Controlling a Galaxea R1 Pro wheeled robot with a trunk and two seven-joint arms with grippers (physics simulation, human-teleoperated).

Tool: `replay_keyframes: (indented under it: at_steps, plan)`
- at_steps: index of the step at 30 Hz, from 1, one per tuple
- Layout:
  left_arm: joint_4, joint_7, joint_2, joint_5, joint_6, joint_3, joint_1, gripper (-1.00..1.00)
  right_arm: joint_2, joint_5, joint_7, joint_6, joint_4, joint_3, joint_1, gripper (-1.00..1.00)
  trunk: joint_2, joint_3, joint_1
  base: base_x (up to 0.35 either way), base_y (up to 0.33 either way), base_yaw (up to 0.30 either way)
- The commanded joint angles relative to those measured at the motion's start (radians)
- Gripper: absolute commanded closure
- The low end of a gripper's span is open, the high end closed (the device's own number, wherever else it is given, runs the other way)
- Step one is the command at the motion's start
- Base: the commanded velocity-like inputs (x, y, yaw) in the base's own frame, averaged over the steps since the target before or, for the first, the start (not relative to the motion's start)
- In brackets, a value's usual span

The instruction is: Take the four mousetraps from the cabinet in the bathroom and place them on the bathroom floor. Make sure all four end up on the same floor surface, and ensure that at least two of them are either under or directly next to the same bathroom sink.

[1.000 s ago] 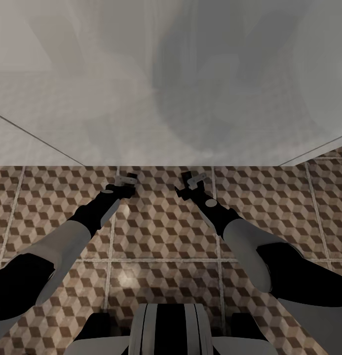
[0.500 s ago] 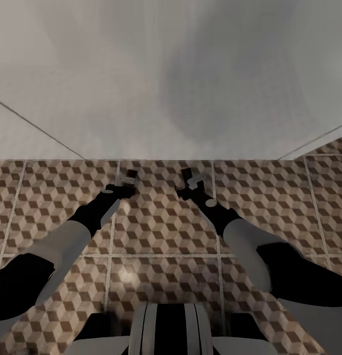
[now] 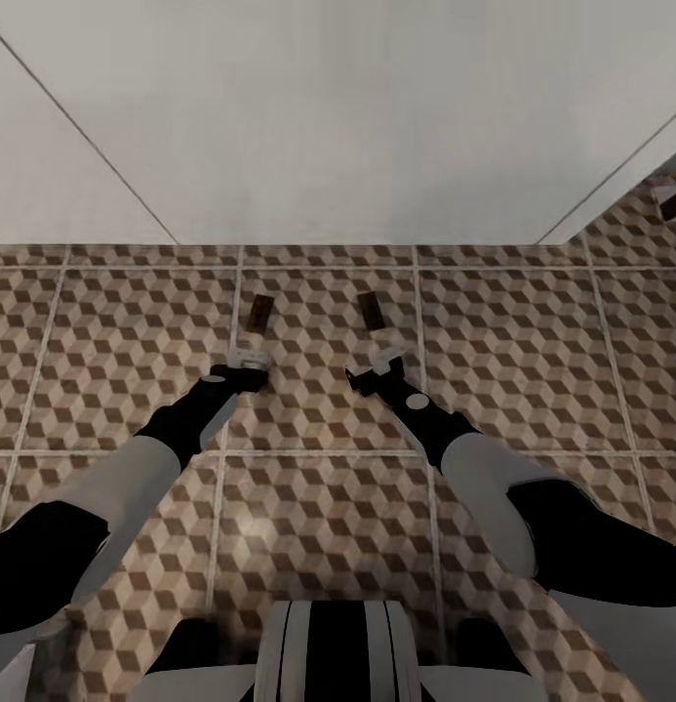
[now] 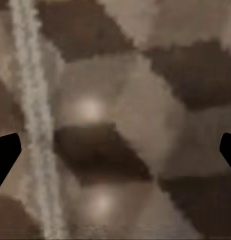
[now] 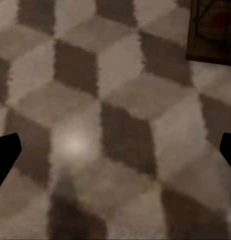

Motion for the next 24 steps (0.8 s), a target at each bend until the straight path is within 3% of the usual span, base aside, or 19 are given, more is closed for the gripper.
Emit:
replay_keyframes:
  at_steps: [1,16,24]
  plan:
    - [-0.003,0.009,-0.001,0.01,0.005,-0.008,0.0,-1.0,0.0,-0.002,0.0,-0.002,0.001,0.005,-0.001,-1.0,0.0,0.0,-0.001,-0.336,0.0,0.0]
    - [-0.003,0.01,-0.004,0.011,0.005,-0.008,0.0,-1.0,0.0,-0.002,0.0,-0.002,0.001,0.005,-0.001,-1.0,0.0,0.0,-0.001,-0.33,0.0,0.0]
    - [-0.004,0.009,-0.006,0.011,0.006,-0.008,0.0,-1.0,0.0,-0.002,0.0,-0.002,0.001,0.005,-0.001,-1.0,0.0,0.0,-0.001,-0.093,0.0,0.0]
